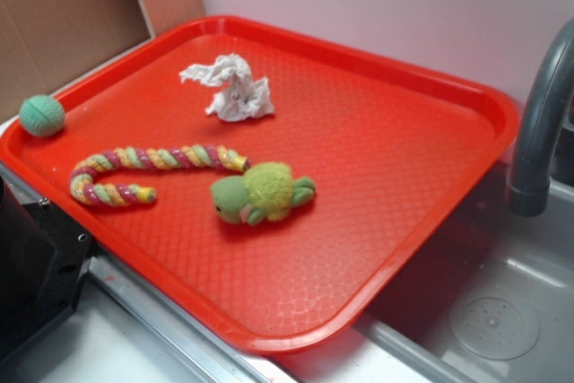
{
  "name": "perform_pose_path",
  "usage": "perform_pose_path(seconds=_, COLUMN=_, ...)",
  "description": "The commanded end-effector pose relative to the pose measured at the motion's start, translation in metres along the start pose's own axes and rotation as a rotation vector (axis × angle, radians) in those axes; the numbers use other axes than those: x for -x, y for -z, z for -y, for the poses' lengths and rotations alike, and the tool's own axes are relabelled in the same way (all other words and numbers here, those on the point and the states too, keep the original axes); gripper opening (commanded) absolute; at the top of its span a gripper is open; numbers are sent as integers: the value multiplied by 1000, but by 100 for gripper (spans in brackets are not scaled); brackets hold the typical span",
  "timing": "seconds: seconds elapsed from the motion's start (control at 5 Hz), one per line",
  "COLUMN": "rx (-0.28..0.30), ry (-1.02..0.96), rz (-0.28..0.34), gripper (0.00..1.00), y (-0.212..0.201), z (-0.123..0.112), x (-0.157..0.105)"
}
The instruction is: Grab the white paper.
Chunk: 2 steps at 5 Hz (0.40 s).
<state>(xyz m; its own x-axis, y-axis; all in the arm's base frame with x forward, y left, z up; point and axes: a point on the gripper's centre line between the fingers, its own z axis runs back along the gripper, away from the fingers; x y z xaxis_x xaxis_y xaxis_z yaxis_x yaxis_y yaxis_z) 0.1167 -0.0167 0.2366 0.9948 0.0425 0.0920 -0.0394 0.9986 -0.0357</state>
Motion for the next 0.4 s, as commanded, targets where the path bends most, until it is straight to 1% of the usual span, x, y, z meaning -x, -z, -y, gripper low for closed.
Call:
perform_pose_path(seconds=0.0, rx=0, ry=0, rz=0, gripper=100, y=0, z=0, x=0)
perform_pose_path(seconds=0.2, rx=-51, ry=-77, rz=-68, gripper=100, y=54, z=-18, x=-46)
